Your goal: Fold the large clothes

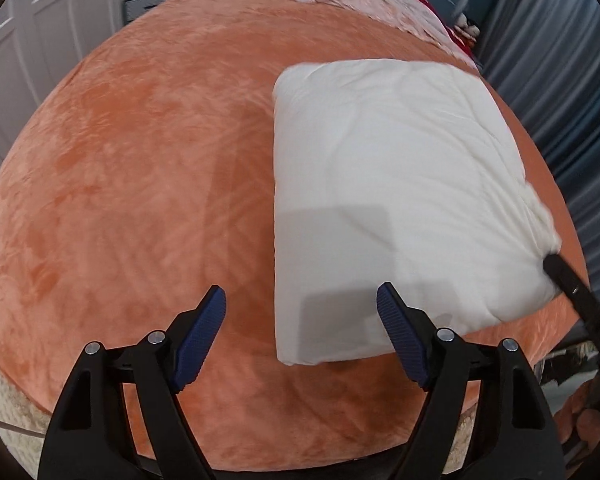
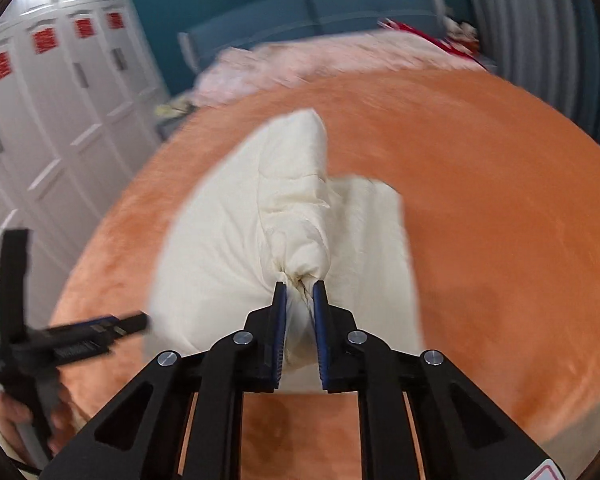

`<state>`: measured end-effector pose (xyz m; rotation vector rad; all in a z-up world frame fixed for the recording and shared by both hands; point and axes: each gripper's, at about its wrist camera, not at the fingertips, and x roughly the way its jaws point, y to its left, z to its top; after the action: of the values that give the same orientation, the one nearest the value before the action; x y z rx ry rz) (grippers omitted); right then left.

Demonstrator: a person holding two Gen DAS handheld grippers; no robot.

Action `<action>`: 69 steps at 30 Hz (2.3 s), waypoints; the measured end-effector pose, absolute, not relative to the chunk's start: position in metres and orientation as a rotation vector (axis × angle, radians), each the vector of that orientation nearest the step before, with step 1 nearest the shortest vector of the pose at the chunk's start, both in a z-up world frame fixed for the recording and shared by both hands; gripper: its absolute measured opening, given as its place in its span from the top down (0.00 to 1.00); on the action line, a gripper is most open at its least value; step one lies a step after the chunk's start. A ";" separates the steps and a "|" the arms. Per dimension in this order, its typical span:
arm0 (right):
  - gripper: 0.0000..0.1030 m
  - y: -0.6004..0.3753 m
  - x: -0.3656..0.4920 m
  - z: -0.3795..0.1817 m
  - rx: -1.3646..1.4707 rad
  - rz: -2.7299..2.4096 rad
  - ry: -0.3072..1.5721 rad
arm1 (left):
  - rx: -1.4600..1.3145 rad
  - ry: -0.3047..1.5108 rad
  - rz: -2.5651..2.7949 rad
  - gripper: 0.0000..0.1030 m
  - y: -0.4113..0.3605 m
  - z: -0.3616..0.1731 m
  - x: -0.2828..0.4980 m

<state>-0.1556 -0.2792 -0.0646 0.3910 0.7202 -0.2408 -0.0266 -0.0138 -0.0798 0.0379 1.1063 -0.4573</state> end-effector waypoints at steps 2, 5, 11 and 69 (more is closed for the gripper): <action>0.91 -0.298 -0.163 -0.086 0.433 -0.285 0.760 | 0.062 1.120 -0.475 0.26 -0.027 -0.088 -0.028; 0.91 -0.314 -0.162 -0.115 0.469 -0.308 0.821 | 0.099 1.136 -0.484 0.26 -0.040 -0.100 -0.027; 0.91 -0.315 -0.144 -0.156 0.468 -0.318 0.890 | 0.146 1.158 -0.478 0.25 -0.056 -0.120 -0.028; 0.81 -0.374 -0.028 -0.167 0.431 -0.428 0.718 | 0.070 0.955 -0.364 0.04 -0.148 -0.151 0.085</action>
<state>-0.0284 -0.3744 -0.1670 0.4314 0.7178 -0.4283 0.0849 -0.1480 -0.1509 0.0698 0.9553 -0.3645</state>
